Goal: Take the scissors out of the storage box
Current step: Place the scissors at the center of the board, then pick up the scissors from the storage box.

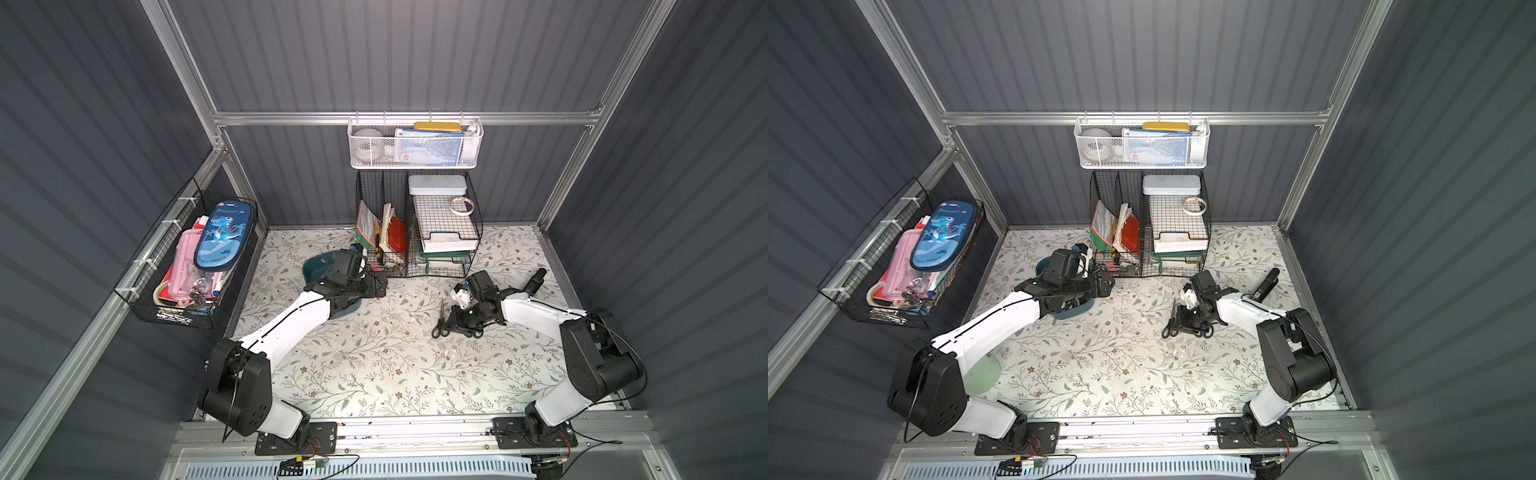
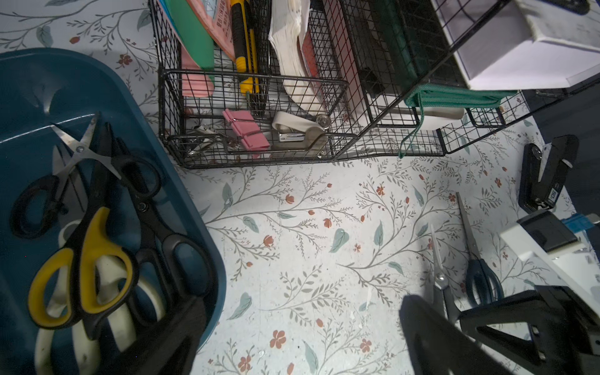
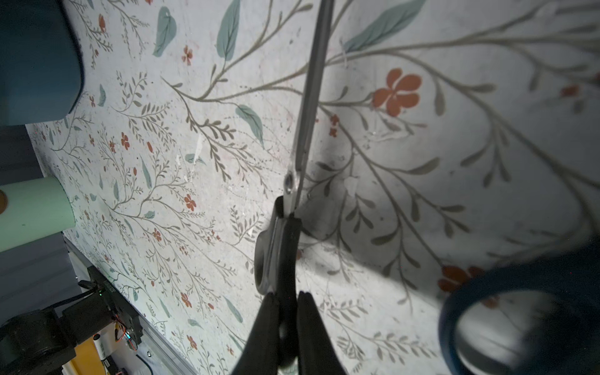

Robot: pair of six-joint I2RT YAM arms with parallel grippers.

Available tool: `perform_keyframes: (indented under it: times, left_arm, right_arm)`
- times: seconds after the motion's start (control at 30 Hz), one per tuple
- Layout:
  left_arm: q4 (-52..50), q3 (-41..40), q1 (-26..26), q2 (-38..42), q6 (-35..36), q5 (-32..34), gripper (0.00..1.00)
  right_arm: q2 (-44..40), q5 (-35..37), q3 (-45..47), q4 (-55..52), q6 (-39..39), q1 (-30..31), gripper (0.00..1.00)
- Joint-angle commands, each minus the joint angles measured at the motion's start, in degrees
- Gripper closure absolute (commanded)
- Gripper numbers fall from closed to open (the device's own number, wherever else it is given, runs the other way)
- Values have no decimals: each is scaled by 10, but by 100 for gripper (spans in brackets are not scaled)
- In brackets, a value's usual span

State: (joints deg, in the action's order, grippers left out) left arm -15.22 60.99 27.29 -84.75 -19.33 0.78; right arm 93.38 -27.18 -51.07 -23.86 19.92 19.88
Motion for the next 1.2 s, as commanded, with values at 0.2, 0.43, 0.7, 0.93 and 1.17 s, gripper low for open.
perform_keyframes:
  times: [0.2, 0.43, 0.7, 0.93, 1.17]
  left_arm:
    - [-26, 15, -24, -7, 3, 20, 1]
    - [-42, 19, -34, -17, -8, 40, 1]
    - [-105, 21, -97, -45, -14, 79, 17]
    - [-97, 11, -144, -68, 0, 48, 37]
    - [-97, 39, -172, -128, 3, 10, 54]
  right_arm:
    - [18, 24, -24, -72, -54, -17, 76]
    - [-13, 53, -34, -79, -53, -17, 65]
    - [-90, 69, -59, -58, -29, 18, 64]
    - [-41, 92, -100, -62, -26, 78, 64]
    - [-5, 89, -128, -49, -22, 100, 63]
